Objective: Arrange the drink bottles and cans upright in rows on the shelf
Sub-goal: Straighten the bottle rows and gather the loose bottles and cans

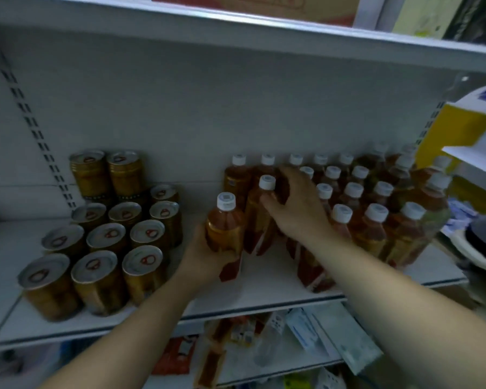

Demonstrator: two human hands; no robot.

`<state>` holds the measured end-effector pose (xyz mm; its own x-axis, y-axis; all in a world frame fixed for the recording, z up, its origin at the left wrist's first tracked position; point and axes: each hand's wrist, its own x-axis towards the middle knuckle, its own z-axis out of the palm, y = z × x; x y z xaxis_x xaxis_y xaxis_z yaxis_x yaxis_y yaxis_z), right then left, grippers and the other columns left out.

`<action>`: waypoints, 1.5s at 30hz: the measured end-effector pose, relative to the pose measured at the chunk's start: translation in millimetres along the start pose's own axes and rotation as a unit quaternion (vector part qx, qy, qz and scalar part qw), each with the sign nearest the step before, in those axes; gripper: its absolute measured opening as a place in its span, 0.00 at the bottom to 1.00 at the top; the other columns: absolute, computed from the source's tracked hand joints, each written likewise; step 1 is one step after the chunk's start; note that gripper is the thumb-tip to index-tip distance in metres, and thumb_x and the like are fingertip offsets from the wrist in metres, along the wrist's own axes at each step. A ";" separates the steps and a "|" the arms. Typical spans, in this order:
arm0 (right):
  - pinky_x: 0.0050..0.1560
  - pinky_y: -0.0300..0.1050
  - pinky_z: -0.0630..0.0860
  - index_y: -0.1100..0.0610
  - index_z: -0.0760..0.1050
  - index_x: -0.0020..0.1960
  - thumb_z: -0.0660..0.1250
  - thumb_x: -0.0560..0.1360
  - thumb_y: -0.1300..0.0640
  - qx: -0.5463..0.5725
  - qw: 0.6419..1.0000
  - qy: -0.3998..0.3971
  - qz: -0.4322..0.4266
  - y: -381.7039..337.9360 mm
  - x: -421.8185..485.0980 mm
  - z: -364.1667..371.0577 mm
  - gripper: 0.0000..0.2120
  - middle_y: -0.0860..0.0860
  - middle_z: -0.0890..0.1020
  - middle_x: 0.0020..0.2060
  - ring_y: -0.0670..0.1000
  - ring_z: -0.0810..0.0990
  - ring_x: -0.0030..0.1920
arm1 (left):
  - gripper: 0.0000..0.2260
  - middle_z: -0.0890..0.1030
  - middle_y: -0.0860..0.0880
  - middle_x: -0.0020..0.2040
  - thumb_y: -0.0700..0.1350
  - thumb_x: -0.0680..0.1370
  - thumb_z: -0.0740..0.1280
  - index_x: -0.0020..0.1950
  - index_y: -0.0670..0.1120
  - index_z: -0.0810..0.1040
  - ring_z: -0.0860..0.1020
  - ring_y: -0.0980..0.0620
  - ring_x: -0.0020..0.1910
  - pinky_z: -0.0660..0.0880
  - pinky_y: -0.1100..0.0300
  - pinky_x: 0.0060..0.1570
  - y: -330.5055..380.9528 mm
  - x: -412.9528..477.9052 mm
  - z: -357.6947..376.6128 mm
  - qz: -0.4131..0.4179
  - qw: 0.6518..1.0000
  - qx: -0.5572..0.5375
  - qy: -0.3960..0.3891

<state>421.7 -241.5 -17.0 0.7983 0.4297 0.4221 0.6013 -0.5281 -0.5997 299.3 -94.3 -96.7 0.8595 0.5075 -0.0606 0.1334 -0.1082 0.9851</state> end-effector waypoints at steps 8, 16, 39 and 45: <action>0.54 0.52 0.72 0.47 0.70 0.66 0.54 0.60 0.22 -0.252 0.953 -0.171 0.001 42.5 59.8 -99.4 0.43 0.53 0.76 0.60 0.57 0.75 0.57 | 0.36 0.71 0.65 0.57 0.43 0.67 0.76 0.66 0.62 0.60 0.74 0.61 0.56 0.71 0.64 0.52 3.7 -23.8 73.8 0.036 0.998 0.014 -0.041; 0.69 0.66 0.47 0.38 0.54 0.75 0.42 0.60 0.18 -0.252 0.928 -0.271 0.037 91.3 52.4 -100.3 0.47 0.50 0.54 0.77 0.56 0.51 0.76 | 0.41 0.69 0.53 0.66 0.37 0.68 0.76 0.73 0.54 0.57 0.71 0.54 0.64 0.71 0.61 0.56 10.1 -9.3 110.4 0.072 0.997 -0.003 -0.005; 0.70 0.66 0.52 0.37 0.62 0.72 0.36 0.58 0.18 -0.241 0.931 -0.270 0.049 101.4 60.5 -92.4 0.49 0.56 0.63 0.73 0.61 0.59 0.73 | 0.64 0.63 0.54 0.74 0.66 0.56 0.74 0.74 0.56 0.30 0.63 0.54 0.71 0.62 0.54 0.69 19.2 43.2 94.9 0.043 0.986 0.100 -0.124; 0.69 0.69 0.48 0.38 0.63 0.72 0.35 0.56 0.18 -0.248 0.928 -0.272 0.050 96.1 57.7 -93.7 0.51 0.55 0.62 0.74 0.61 0.58 0.73 | 0.69 0.54 0.53 0.77 0.60 0.52 0.81 0.71 0.62 0.28 0.63 0.56 0.71 0.66 0.52 0.68 -6.3 37.0 88.9 0.037 0.971 0.200 -0.129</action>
<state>528.7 -336.1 13.5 0.7960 0.5961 -0.1052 0.5756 -0.7992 -0.1734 374.1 -150.8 -119.4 0.9621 0.2603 -0.0808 0.2029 -0.4859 0.8501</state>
